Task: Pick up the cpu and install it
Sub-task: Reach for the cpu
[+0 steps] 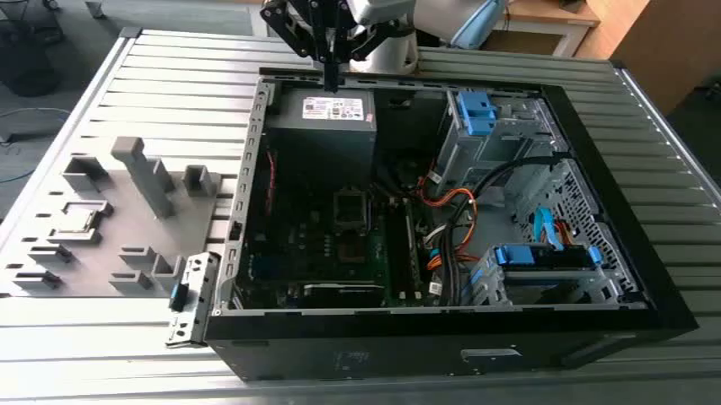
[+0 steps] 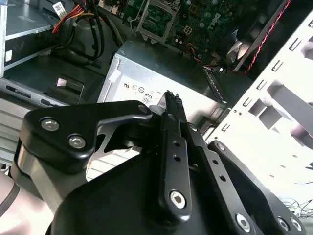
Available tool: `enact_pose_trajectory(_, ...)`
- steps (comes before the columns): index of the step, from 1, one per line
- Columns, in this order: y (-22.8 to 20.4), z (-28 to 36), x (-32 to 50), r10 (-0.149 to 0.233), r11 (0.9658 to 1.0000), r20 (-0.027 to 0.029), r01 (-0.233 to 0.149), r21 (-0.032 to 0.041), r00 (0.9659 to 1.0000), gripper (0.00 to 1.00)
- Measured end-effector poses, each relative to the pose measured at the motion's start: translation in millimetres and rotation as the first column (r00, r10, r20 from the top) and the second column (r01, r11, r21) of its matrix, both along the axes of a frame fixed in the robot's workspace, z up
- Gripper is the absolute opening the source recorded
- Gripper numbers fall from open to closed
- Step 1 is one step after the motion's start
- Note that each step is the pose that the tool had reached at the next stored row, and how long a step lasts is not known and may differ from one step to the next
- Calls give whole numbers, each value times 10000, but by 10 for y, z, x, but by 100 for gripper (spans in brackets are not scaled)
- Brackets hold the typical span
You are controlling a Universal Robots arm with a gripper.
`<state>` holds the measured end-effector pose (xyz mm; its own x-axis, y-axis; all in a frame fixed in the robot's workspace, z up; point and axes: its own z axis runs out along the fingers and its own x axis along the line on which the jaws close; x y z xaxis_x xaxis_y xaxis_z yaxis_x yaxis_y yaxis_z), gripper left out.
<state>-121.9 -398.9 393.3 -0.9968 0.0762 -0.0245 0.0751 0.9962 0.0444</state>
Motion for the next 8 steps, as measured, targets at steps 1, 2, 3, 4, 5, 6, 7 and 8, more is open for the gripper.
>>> enact_pose_trajectory(1,0,0,0,0,10000,0,0,0,10000,11)
enact_pose_trajectory(2,0,0,0,0,10000,0,0,0,10000,11)
enact_pose_trajectory(3,0,0,0,0,10000,0,0,0,10000,11)
enact_pose_trajectory(4,0,0,0,1,10000,0,-1,-1,10000,11)
enact_pose_trajectory(5,0,0,-2,0,10000,0,0,-1,10000,11)
enact_pose_trajectory(6,0,0,-4,-1,10000,-1,1,-1,10000,11)
enact_pose_trajectory(7,0,0,-7,-1,10000,0,1,0,10000,11)
enact_pose_trajectory(8,0,0,-11,-1,10000,0,1,0,10000,11)
